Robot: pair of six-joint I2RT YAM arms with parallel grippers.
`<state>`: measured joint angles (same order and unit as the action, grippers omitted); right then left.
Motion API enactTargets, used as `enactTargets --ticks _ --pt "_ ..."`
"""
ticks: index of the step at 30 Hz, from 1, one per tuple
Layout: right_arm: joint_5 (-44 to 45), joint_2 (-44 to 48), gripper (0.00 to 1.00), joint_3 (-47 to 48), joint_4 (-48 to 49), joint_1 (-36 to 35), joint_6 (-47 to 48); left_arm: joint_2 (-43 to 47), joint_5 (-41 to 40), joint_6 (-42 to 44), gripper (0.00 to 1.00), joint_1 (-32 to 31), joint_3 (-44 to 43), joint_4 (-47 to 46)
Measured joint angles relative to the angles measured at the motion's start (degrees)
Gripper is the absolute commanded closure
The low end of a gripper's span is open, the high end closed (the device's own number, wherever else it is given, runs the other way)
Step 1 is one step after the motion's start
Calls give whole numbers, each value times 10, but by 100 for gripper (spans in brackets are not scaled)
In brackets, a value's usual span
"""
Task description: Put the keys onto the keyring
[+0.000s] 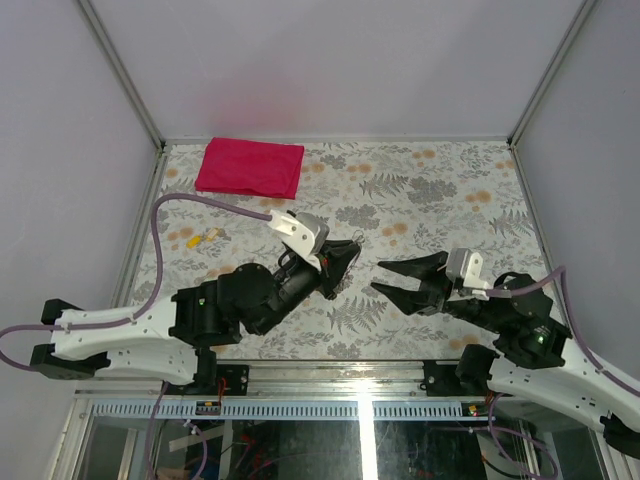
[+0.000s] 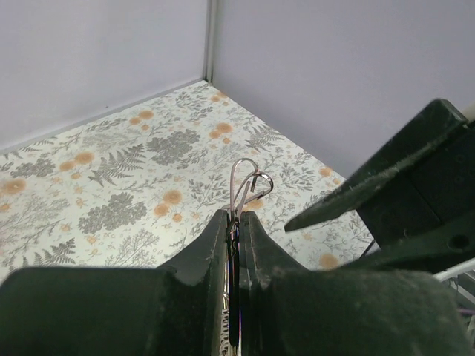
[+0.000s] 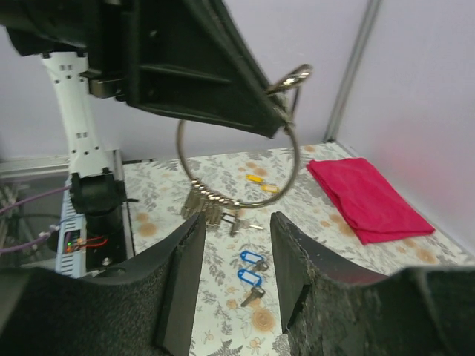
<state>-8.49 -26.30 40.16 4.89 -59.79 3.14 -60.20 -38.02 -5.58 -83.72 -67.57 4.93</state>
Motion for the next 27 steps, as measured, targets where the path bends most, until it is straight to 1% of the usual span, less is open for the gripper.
enactTargets --ticks 5,9,21,27 --pt "-60 -48 55 14 8 0 -6 -18 -29 -13 100 0 -28 33" --pt "-89 -88 55 14 25 0 -19 -27 -45 -21 100 0 -38 53" --pt "-107 -149 57 9 156 0 -67 -52 -73 -37 100 0 -58 71" --pt "-108 -165 59 -9 192 0 -85 -60 -75 -38 100 0 -65 73"
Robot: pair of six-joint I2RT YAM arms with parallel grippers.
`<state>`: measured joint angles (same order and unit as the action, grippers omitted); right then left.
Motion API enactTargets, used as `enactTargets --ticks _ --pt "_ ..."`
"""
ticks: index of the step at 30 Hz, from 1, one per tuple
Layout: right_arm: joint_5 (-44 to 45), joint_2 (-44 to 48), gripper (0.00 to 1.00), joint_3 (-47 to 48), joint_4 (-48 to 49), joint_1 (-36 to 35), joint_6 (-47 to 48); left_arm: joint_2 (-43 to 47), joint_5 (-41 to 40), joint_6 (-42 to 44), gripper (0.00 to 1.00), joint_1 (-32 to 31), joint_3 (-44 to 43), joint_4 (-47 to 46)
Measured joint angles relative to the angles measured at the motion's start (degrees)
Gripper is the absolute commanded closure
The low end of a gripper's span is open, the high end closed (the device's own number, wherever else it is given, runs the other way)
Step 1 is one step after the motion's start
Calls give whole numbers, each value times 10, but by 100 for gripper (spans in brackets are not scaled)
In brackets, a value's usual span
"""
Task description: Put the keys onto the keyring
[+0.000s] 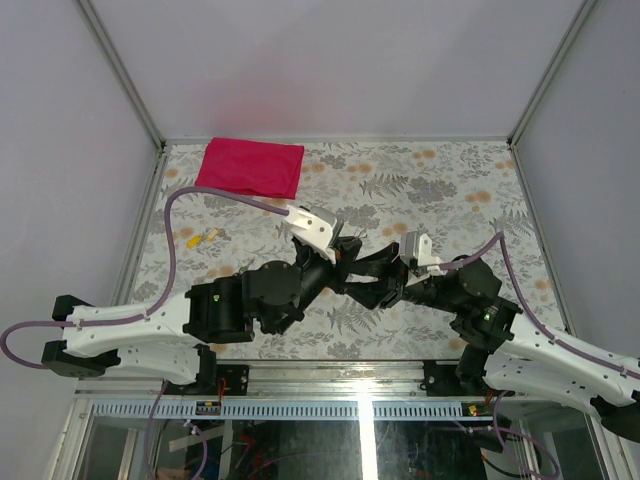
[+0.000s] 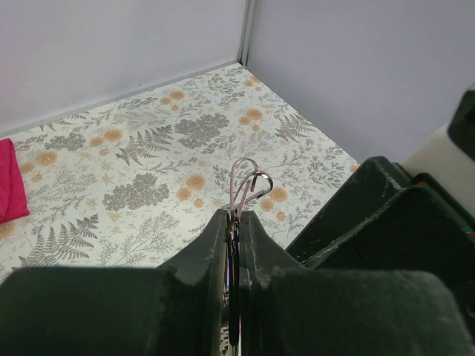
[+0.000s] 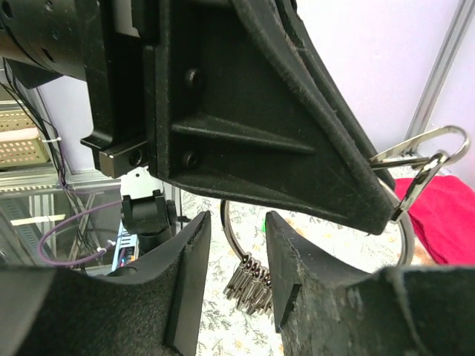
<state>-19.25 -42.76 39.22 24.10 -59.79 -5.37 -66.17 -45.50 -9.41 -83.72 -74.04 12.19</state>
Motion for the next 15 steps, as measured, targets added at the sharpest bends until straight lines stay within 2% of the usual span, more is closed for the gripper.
enactTargets --ticks 10,12,15 --pt "-6 -9 66 -16 54 0 -33 -10 -10 -2 100 0 -3 -1" --pt "-9 -12 73 -16 61 0 -40 -13 -13 -3 100 0 -3 -1" --pt "-11 -17 89 -19 71 0 -49 -15 -15 -4 99 0 -5 -1"
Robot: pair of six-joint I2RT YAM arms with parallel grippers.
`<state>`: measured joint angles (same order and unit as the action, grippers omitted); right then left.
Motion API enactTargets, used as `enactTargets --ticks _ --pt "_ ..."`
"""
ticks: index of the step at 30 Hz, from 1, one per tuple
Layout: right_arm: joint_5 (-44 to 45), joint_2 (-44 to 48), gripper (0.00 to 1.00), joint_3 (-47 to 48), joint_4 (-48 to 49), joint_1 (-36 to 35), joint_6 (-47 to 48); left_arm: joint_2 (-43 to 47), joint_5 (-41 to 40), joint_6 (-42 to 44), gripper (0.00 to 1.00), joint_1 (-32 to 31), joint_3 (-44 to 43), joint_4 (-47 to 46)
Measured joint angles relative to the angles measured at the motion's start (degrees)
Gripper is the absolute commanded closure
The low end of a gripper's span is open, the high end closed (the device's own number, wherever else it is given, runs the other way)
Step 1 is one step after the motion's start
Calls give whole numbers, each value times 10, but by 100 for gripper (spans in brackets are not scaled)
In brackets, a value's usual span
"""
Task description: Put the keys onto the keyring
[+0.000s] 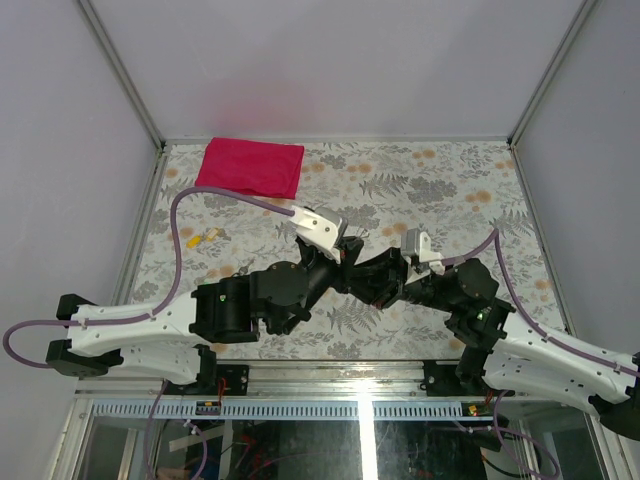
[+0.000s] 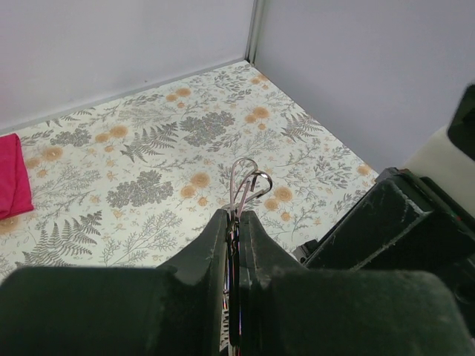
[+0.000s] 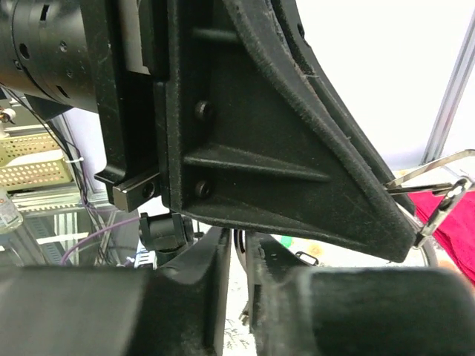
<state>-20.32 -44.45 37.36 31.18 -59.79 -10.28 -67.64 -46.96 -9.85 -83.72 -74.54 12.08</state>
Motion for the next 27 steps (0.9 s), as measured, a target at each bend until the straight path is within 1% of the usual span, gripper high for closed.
enactTargets --ticks 2,3,4,5,6,8,10,15,17,20,23,27 --pt "0 -1 96 -3 4 0 -4 0 0 0 92 0 0 0" --pt "1 -1 98 -3 7 0 -8 0 0 0 86 0 0 0" --pt "1 -1 100 -4 9 0 -10 0 0 0 79 0 0 0" --pt "0 -1 100 -4 10 0 -13 0 0 0 70 0 0 -1" --pt "1 0 100 -5 11 0 -16 0 1 -1 64 0 0 -2" --pt "1 0 100 -9 14 0 -24 0 3 -1 56 0 0 -7" --pt "2 2 100 -13 16 0 -31 3 7 1 50 0 0 -11" --pt "8 6 100 -16 15 0 -48 16 16 1 43 0 3 -21" --pt "19 11 100 -16 13 0 -55 24 21 1 39 0 9 -25" --pt "43 20 100 -16 6 0 -70 51 30 6 37 0 32 -36" --pt "79 29 100 -15 -16 0 -89 99 35 13 36 0 76 -54" --pt "140 31 100 2 -70 0 -111 183 52 27 36 0 148 -82"
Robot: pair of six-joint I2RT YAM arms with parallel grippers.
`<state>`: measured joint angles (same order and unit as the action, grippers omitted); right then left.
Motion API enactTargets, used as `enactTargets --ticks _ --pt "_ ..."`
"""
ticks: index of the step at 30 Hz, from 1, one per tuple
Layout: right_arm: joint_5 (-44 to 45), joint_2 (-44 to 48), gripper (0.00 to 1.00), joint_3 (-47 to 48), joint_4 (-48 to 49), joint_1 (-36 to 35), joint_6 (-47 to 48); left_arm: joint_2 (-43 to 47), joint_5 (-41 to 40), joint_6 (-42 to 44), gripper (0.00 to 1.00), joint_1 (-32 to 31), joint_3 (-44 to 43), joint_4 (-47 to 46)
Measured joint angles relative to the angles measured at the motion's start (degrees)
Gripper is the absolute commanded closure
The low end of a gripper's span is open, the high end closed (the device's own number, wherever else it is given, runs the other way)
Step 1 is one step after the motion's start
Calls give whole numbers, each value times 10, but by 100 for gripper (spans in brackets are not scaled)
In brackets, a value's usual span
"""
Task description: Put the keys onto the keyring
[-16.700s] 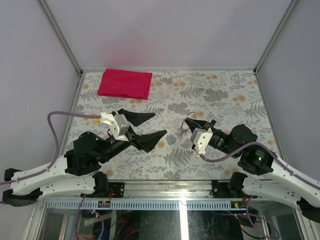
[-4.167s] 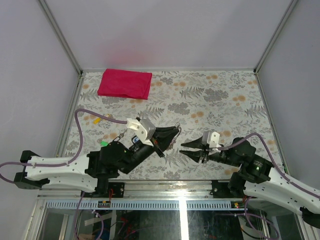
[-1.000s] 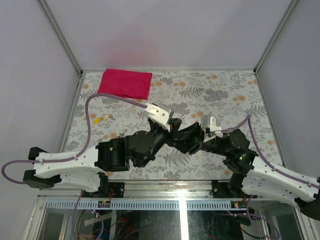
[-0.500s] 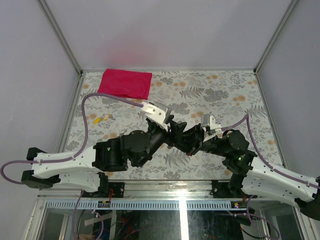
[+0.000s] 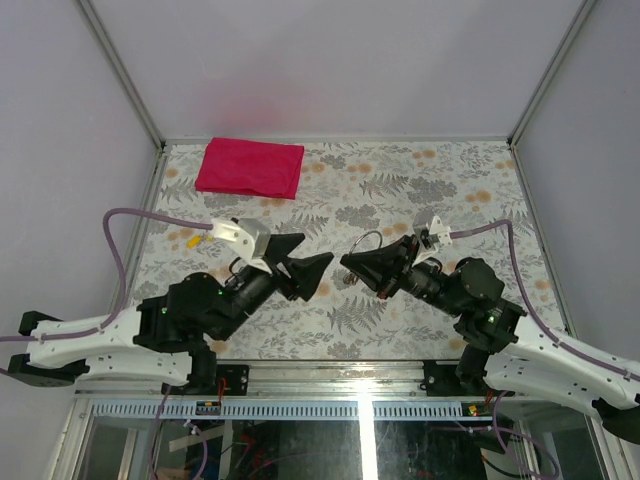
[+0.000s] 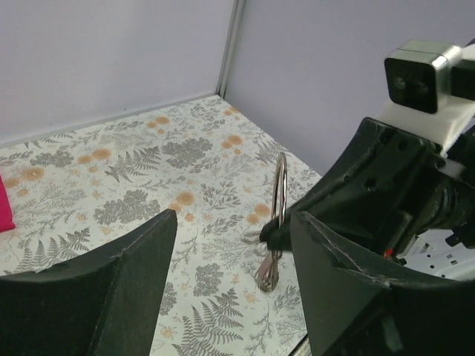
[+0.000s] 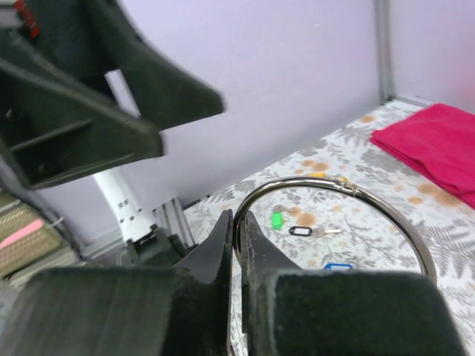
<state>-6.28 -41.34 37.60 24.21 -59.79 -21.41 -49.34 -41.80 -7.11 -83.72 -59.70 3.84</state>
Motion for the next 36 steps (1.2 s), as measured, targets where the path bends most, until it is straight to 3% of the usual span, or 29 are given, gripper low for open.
enactTargets --ticks 5,14,23,28,36 --pt "83 10 100 19 -48 0 -23 53 11 7 32 0 42 -7" --pt "172 16 100 70 -126 0 -48 35 46 16 29 0 62 1" --pt "133 16 100 107 -160 0 -31 4 129 47 30 0 63 16" --pt "91 29 100 107 -162 0 -10 12 177 68 40 0 63 8" --pt "33 34 100 109 -162 0 4 13 228 91 40 0 68 -17"
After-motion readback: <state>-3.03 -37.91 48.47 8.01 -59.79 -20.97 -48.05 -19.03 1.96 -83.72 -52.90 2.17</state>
